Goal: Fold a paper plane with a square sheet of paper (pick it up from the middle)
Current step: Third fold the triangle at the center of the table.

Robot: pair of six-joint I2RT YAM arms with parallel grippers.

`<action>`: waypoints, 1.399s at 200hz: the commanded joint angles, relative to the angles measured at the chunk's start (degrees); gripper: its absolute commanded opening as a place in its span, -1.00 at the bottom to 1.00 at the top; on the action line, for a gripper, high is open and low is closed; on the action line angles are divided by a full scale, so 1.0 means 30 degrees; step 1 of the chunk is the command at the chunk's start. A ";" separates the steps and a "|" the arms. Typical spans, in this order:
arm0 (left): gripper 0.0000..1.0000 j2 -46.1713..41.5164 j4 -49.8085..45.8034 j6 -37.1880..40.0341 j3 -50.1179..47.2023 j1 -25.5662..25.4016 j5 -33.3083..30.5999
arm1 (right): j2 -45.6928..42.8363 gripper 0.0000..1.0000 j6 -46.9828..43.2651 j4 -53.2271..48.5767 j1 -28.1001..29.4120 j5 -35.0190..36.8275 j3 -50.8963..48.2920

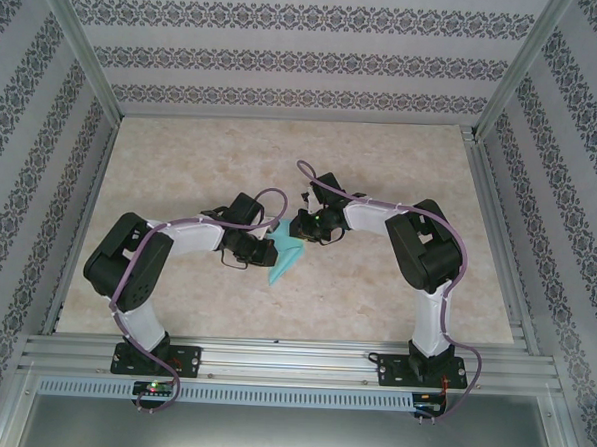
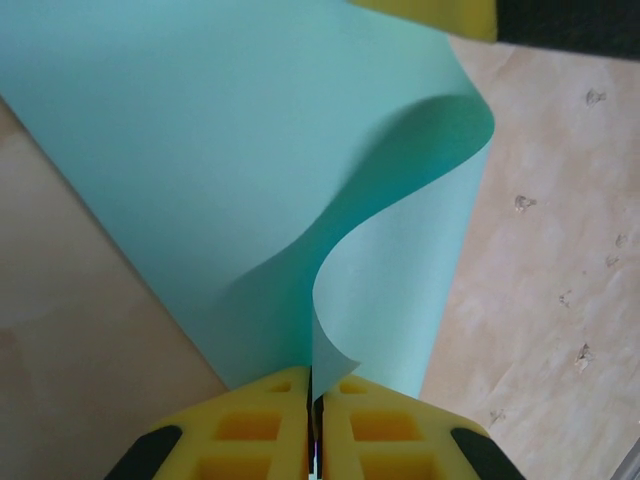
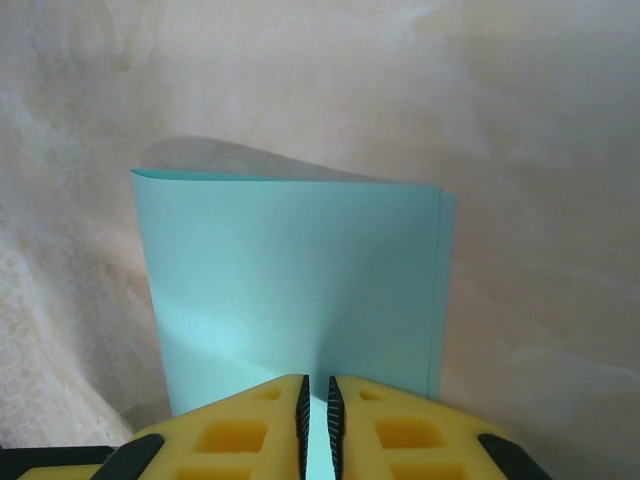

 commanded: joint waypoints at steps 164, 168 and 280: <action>-0.77 0.1364 0.0540 0.0489 -0.0071 0.0253 -0.0090 | 0.0454 -0.62 0.0016 -0.1108 0.0183 0.1046 -0.0444; -0.77 0.1339 0.0514 0.0533 -0.0050 0.0254 -0.0101 | 0.0381 -0.62 0.0033 -0.1088 0.0183 0.0988 -0.0434; -0.80 0.1190 0.0382 0.0504 -0.0257 0.0251 -0.0384 | -0.7537 -0.66 0.3726 0.5411 -0.0664 0.0696 -0.7210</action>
